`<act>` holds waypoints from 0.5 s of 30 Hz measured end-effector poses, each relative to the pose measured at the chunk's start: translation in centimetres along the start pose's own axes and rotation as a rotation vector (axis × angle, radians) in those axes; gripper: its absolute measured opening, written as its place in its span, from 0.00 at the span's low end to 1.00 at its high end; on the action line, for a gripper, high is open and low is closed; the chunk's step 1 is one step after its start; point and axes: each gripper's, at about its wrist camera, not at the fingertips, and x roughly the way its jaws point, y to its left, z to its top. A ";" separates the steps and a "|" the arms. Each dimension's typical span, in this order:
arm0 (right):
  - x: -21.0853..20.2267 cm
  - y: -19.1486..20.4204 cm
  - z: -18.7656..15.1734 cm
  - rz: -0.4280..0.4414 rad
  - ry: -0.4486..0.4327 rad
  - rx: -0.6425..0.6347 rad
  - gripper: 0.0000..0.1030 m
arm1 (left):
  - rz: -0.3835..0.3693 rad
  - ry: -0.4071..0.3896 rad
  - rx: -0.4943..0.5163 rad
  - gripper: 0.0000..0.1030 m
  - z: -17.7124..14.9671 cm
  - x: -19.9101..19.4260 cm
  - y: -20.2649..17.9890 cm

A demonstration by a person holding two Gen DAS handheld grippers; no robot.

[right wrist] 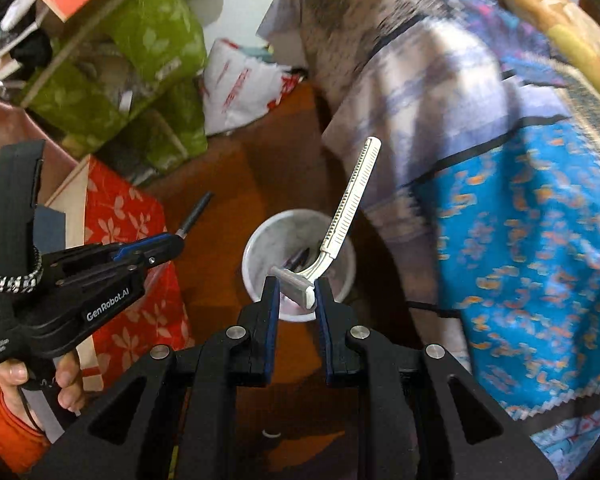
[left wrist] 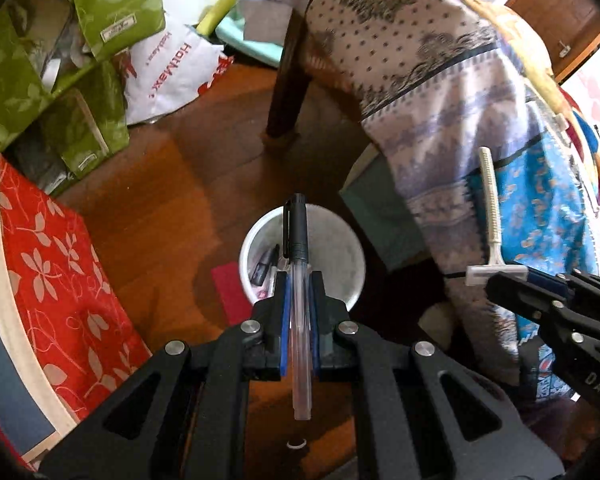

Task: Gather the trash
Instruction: 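Open both tools to drop the razor and pen into the bucket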

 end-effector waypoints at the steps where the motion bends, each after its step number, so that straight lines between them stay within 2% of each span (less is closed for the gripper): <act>1: 0.5 0.3 0.0 0.003 0.011 -0.005 0.15 | 0.003 0.006 0.002 0.07 0.1 0.4 0.2; 5: 2.2 0.9 1.1 0.035 0.037 -0.016 0.16 | -0.006 0.026 0.013 0.07 0.9 1.8 0.1; 8: 2.6 1.2 2.4 0.057 0.023 -0.029 0.16 | -0.026 0.029 0.030 0.07 1.9 2.3 -0.3; 9: 2.6 1.2 2.4 0.057 0.023 -0.029 0.18 | -0.038 0.031 0.032 0.09 2.2 2.3 -0.6; 10: 3.0 1.4 2.9 0.014 0.028 -0.048 0.29 | -0.042 0.033 0.032 0.11 2.3 2.4 -0.7; 12: 3.1 1.5 2.8 -0.001 0.024 -0.051 0.45 | -0.030 0.027 0.033 0.26 2.7 2.6 -0.9; 15: 2.9 0.9 2.4 -0.002 0.016 -0.031 0.46 | -0.007 0.020 0.046 0.27 2.6 2.7 -1.1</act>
